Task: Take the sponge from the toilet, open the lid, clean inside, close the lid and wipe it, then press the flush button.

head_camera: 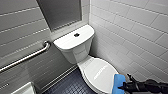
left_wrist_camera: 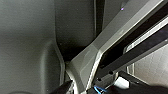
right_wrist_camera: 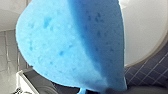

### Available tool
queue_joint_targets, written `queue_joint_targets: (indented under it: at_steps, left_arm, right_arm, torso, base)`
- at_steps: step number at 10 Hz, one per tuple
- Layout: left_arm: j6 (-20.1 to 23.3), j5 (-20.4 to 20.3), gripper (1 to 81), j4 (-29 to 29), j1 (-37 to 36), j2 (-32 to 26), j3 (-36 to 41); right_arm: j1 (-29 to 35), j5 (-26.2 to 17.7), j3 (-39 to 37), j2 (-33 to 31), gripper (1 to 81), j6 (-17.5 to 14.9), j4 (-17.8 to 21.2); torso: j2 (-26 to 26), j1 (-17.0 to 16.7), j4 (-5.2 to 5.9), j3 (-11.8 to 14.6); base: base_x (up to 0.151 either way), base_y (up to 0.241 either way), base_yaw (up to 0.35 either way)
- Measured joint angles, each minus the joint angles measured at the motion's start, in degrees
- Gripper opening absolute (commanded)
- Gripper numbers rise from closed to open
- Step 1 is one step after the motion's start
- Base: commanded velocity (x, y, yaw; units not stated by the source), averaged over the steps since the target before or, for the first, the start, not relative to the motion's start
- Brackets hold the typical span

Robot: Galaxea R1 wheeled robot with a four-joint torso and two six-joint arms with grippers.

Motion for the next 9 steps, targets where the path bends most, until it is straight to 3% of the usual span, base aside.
queue_joint_targets:
  at_steps: [4,6,9]
  left_arm:
    - [-0.01,-0.01,81.1,0.0,0.0,-0.11,0.0]
    - [-0.01,-0.01,81.1,0.0,0.0,-0.13,0.0]
    - [-0.01,-0.04,81.1,-0.02,0.0,-0.17,0.0]
  right_arm:
    - [5.94,-6.97,-3.77,13.02,1.0,0.69,-0.18]
    - [7.4,-6.21,-9.23,17.7,1.0,1.02,-0.18]
    - [9.52,-1.0,-18.3,25.81,1.0,1.22,-0.18]
  torso:
    - [0.0,0.0,0.0,0.0]
    - [0.0,0.0,0.0,0.0]
    - [0.02,0.0,0.0,0.0]
  base:
    - [0.0,0.0,0.0]
    - [0.0,0.0,0.0]
    - [0.0,0.0,0.0]
